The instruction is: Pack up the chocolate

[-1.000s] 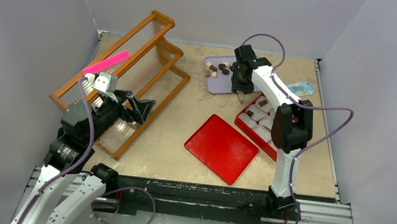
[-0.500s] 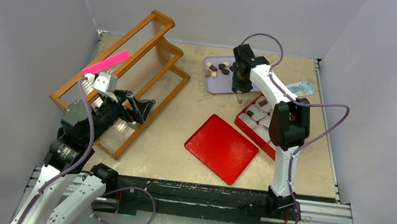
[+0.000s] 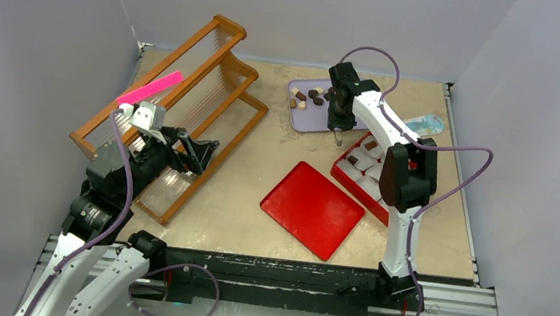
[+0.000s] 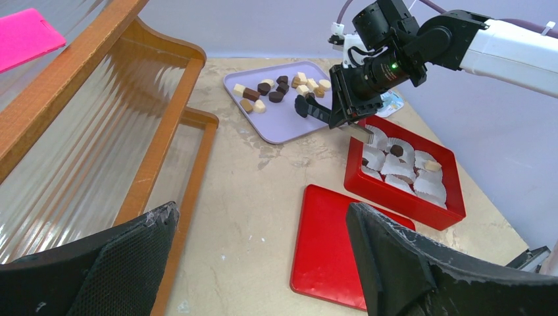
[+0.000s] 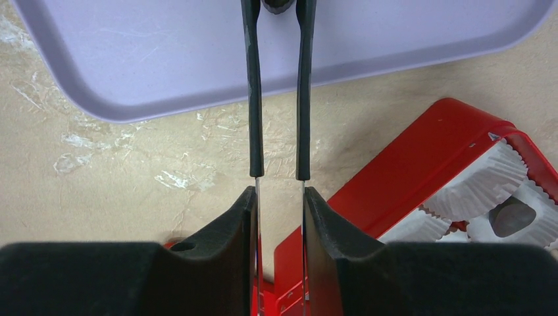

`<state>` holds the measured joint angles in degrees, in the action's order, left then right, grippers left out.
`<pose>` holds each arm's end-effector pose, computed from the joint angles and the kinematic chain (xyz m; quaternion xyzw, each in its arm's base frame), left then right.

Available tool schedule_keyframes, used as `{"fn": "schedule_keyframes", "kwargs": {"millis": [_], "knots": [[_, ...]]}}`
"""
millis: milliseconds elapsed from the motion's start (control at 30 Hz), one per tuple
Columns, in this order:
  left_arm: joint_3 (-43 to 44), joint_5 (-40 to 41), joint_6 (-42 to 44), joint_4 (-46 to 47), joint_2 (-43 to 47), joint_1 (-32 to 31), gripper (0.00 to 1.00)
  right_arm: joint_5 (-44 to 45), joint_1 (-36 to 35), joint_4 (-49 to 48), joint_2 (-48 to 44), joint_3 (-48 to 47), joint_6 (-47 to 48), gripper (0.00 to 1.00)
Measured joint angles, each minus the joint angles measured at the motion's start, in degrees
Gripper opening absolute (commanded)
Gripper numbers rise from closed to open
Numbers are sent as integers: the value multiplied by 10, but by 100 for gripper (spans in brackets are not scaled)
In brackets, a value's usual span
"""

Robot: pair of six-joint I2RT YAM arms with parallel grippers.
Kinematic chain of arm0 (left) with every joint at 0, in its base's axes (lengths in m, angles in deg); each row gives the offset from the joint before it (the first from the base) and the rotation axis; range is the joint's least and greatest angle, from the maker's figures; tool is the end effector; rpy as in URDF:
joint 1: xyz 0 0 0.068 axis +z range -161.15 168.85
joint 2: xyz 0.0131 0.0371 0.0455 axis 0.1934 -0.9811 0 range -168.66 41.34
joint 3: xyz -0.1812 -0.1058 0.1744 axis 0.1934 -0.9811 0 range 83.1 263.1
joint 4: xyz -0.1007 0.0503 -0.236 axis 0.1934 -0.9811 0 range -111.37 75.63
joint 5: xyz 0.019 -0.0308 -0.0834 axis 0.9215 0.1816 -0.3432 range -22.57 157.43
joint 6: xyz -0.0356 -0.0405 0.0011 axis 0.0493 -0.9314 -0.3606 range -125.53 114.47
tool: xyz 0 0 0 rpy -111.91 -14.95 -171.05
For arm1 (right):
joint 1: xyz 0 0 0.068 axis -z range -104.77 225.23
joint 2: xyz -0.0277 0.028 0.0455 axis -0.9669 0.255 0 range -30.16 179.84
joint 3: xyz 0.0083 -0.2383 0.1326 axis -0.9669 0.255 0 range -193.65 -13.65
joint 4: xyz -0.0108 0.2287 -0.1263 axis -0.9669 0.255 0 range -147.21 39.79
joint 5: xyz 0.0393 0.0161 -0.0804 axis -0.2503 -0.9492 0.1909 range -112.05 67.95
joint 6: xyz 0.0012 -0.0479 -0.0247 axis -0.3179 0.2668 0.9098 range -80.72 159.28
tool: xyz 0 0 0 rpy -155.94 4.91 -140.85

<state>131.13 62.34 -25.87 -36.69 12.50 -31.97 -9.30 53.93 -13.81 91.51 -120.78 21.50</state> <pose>0.1014 -0.0419 0.3721 0.0336 0.7253 -0.2716 0.6317 0.4395 0.1629 0.2427 0.0013 0.9556 -0.0088 0.2945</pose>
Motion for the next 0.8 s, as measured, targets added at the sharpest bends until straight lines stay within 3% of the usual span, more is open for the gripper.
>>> {"fn": "schedule_keyframes", "kwargs": {"millis": [800], "knots": [[0,0,0,0,0,0,97,3,0,0,-69,47,7,20]]}}
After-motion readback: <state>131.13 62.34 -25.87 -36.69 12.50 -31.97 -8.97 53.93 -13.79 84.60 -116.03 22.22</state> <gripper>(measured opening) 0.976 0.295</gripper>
